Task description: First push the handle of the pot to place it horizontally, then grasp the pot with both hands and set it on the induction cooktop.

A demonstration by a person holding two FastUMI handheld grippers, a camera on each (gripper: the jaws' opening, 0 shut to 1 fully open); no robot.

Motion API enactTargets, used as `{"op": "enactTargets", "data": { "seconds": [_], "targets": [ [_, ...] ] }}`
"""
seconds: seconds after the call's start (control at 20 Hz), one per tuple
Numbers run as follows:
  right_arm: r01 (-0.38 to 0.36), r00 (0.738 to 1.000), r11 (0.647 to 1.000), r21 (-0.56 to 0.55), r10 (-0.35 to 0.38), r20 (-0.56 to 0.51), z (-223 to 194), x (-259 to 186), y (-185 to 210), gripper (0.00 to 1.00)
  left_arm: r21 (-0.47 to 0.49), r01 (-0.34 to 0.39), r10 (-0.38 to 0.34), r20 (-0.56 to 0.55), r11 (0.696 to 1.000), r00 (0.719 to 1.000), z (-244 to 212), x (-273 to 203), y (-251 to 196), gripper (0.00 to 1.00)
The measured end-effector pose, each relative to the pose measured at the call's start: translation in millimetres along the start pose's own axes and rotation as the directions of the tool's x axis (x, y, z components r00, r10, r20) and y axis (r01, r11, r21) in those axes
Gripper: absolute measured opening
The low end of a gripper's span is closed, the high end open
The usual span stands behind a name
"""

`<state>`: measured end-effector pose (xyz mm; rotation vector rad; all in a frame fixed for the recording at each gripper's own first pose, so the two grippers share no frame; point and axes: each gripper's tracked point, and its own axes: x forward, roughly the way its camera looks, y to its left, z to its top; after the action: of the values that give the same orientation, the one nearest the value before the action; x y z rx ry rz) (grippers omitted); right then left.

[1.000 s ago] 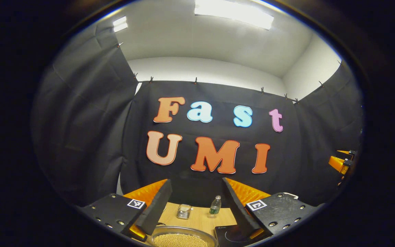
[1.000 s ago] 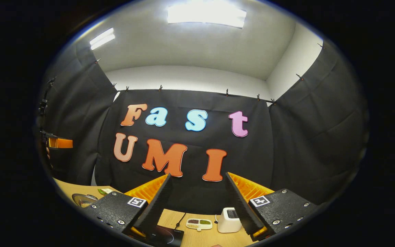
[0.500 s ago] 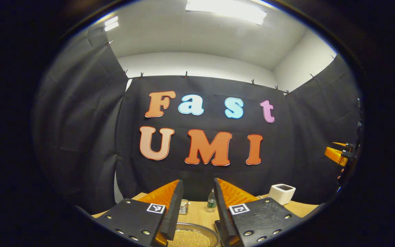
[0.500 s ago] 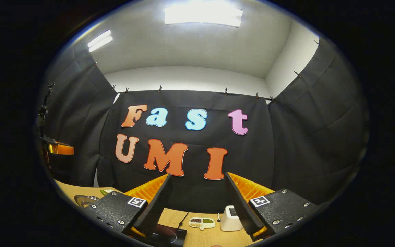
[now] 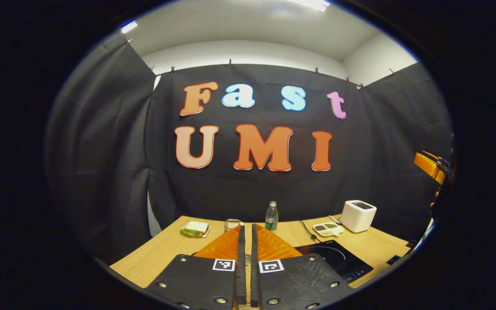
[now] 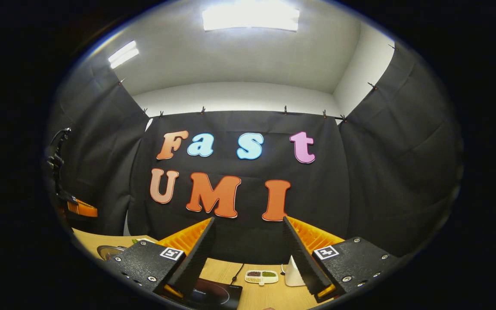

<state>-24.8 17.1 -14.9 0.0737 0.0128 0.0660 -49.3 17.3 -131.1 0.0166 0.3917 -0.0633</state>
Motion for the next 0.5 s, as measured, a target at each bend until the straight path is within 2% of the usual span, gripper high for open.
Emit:
{"op": "enactTargets", "data": {
  "seconds": [0.2, 0.35, 0.5],
  "targets": [
    [-0.031, 0.999, 0.999, 0.018, 0.031, -0.027, -23, -1, 12, 0.94, -0.010, -0.008, 0.006, -0.188, 1.000, 0.982, -66, 2, 1, 0.05],
    [-0.029, 0.998, 1.000, 0.002, 0.029, -0.051, -38, -1, 15, 0.94, -0.042, -0.004, -0.011, -0.333, 0.999, 0.943, -114, -3, -2, 0.06],
    [-0.036, 0.996, 0.999, 0.000, 0.036, -0.079, -56, -3, 19, 0.94, -0.065, 0.002, -0.030, -0.432, 0.998, 0.901, -151, -17, -2, 0.06]
  ]
}}
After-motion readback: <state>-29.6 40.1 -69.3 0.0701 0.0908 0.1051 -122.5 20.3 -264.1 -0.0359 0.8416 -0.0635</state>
